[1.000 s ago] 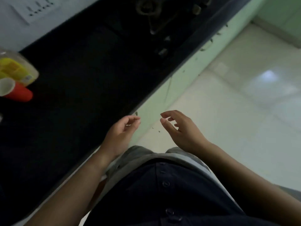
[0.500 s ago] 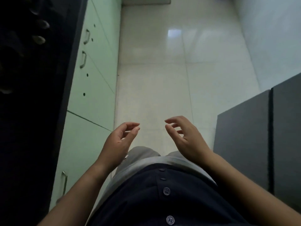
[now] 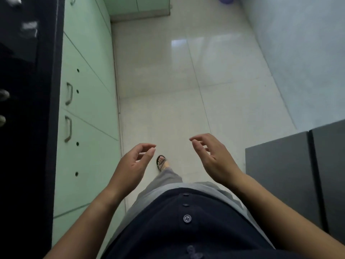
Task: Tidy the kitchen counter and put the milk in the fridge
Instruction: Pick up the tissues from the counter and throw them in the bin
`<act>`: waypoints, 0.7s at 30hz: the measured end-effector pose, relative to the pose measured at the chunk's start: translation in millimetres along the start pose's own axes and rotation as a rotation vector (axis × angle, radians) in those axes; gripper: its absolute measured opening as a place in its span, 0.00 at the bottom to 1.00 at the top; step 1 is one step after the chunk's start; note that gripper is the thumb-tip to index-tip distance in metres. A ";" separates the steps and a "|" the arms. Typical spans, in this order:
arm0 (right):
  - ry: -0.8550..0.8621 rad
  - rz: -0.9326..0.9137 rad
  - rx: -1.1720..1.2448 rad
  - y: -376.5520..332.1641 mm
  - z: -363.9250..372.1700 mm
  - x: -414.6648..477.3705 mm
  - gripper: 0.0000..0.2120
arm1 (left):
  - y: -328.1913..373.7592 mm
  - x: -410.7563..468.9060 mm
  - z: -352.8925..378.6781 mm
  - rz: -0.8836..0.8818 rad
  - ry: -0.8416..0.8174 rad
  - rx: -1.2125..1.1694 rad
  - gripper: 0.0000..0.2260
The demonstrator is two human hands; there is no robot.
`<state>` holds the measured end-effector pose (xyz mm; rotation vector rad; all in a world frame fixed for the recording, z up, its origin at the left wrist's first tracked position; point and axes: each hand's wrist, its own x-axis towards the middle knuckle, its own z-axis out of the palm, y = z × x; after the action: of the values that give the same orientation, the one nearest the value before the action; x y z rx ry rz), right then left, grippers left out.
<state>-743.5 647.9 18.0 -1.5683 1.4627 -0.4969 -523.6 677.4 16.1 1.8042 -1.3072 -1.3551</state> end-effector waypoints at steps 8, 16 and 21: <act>0.047 -0.084 0.004 -63.3 -27.7 144.2 0.15 | 68.5 125.3 -73.9 0.092 0.022 0.044 0.09; -0.001 -0.044 0.054 -75.5 -33.0 261.9 0.16 | 81.4 223.5 -102.4 0.027 0.091 0.013 0.11; -0.065 -0.087 0.006 -92.1 -55.7 380.8 0.17 | 113.5 328.6 -126.9 0.001 0.114 -0.006 0.12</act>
<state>-652.4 262.8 14.3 -1.6340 1.3473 -0.4963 -439.8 316.9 20.6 1.8480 -1.2431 -1.2347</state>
